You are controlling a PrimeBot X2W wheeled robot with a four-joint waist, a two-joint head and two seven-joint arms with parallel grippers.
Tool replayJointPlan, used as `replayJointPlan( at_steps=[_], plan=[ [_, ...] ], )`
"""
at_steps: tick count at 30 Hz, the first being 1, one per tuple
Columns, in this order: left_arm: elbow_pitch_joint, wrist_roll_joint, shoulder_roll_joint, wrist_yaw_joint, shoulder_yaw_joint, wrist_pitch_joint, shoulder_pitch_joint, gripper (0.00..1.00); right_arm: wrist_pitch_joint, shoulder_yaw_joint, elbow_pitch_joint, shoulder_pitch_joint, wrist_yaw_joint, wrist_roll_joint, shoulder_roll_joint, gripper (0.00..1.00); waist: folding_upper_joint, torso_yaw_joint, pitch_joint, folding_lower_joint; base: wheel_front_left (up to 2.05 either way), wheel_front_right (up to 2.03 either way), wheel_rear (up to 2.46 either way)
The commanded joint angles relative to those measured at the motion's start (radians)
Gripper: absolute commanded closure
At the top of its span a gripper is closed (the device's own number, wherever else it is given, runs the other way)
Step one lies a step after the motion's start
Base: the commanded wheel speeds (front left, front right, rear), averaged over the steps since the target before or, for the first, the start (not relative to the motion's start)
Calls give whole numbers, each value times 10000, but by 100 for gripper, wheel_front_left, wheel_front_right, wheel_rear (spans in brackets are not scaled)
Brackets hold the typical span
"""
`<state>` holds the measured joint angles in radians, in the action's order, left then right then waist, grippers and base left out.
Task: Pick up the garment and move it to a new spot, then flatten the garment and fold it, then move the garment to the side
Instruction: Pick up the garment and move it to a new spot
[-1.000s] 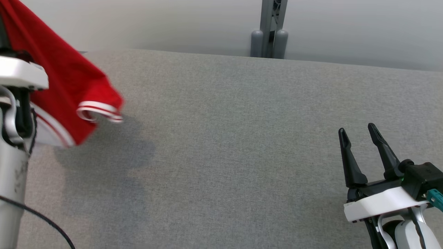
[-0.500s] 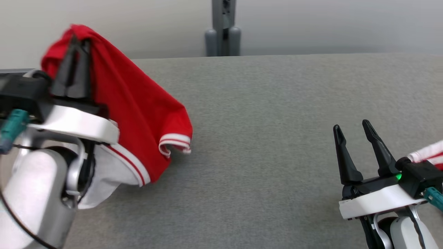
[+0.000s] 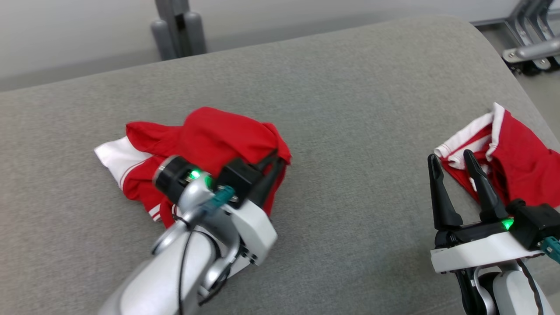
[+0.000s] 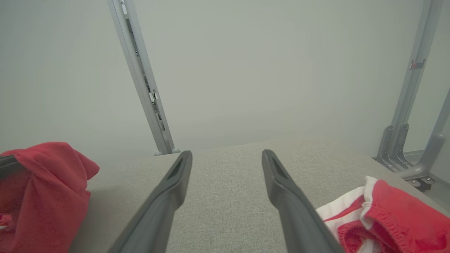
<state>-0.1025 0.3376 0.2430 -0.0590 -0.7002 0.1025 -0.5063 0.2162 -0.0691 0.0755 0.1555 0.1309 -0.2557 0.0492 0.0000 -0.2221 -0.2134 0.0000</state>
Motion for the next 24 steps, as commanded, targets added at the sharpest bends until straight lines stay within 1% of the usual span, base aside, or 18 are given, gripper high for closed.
replayJointPlan(
  at_steps=[1,8,12,13,14,17,21,24],
  plan=[
    [-112,-40,-17,65,-50,6,-177,100,87,-12,26,149,-4,-70,33,0,0,-355,-294,0,0,0,0],
    [-1695,-143,-936,764,-1003,-130,-648,100,245,-31,216,311,-4,-125,38,0,0,-616,-581,0,0,0,0],
    [-2549,124,-1335,1227,-1399,-258,-774,100,303,-36,323,405,-4,-137,38,0,0,-646,-677,0,0,0,0],
    [-2700,110,-1408,1265,-1464,-343,-810,78,321,-35,351,415,-4,-143,38,0,0,-644,-684,0,0,0,0],
    [-2805,151,-1477,1348,-1546,-425,-831,0,331,-31,382,421,-4,-143,38,0,0,-642,-681,0,0,0,0],
    [-2872,367,-1584,1536,-1737,-714,-849,0,344,72,447,450,-4,-109,36,0,0,-556,-656,0,0,0,0],
    [-2438,804,-1607,1697,-1798,-947,-734,0,364,271,505,411,-4,33,38,0,0,-299,-500,0,0,0,0],
    [-1822,1123,-1368,1735,-1650,-1086,-548,0,357,405,474,428,-4,111,38,0,0,-56,-359,0,0,0,0]
  ],
)
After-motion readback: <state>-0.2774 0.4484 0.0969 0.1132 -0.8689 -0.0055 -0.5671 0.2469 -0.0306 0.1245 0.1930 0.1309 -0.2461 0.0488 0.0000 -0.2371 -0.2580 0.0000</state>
